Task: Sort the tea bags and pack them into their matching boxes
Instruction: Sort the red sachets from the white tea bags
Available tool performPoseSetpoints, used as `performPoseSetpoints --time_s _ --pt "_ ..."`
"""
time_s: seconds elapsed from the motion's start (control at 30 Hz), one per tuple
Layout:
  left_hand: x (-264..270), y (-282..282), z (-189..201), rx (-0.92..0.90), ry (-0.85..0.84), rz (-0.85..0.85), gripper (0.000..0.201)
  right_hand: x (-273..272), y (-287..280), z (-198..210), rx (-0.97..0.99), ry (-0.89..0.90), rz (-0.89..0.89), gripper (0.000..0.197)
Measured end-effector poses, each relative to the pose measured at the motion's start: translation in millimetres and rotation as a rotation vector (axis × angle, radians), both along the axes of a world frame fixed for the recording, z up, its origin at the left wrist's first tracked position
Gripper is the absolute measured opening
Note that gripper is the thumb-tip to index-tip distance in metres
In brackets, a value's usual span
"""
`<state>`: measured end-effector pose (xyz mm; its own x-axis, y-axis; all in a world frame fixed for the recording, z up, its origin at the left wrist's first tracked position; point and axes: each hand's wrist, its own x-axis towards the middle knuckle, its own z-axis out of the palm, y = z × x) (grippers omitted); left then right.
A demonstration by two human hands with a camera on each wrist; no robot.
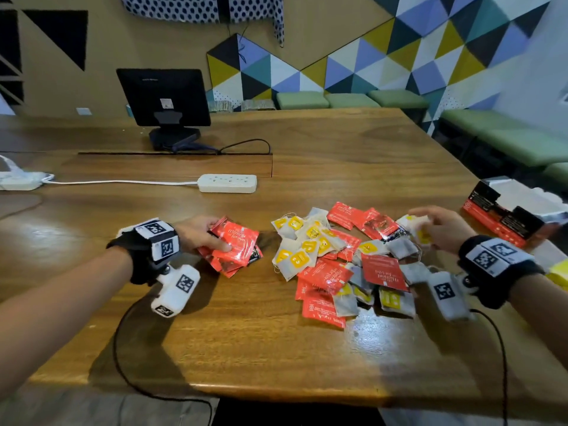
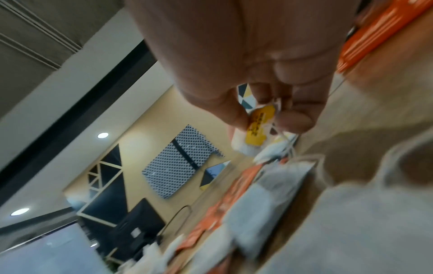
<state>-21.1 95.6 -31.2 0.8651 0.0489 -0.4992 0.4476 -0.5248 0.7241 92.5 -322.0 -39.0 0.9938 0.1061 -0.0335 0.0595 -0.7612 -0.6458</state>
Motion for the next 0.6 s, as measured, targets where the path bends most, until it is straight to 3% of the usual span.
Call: performPoseSetpoints --time_s 0.1,0.2,0.3,0.43,0.5,0.6 --pt "1.5 2.3 2.6 0.106 0.007 -0.023 0.049 16.2 -27.7 -5.5 -0.169 0.010 -0.072 0.037" --pt "7.9 4.7 4.5 0.337 0.001 -0.080 0.063 17.5 -38.6 -6.1 -0.286 0.103 -0.112 0.034" --pt "13.3 1.0 7.2 0.449 -0.012 -0.120 0.077 13.7 -33.8 -3.4 -0.390 0.153 -0.094 0.031" --pt "22.8 -17.0 17.5 0.725 -0.112 -0.187 0.084 7.3 -9.9 3.4 -0.538 0.067 -0.076 0.043" --pt "26.4 -33.2 21.6 0.793 -0.164 -0.220 0.084 1.0 12.1 10.1 -0.524 0.025 -0.004 0.043" --pt "26.8 -66.2 23.2 0.733 -0.196 -0.330 0.080 -9.4 49.8 23.1 -0.473 0.002 0.252 0.049"
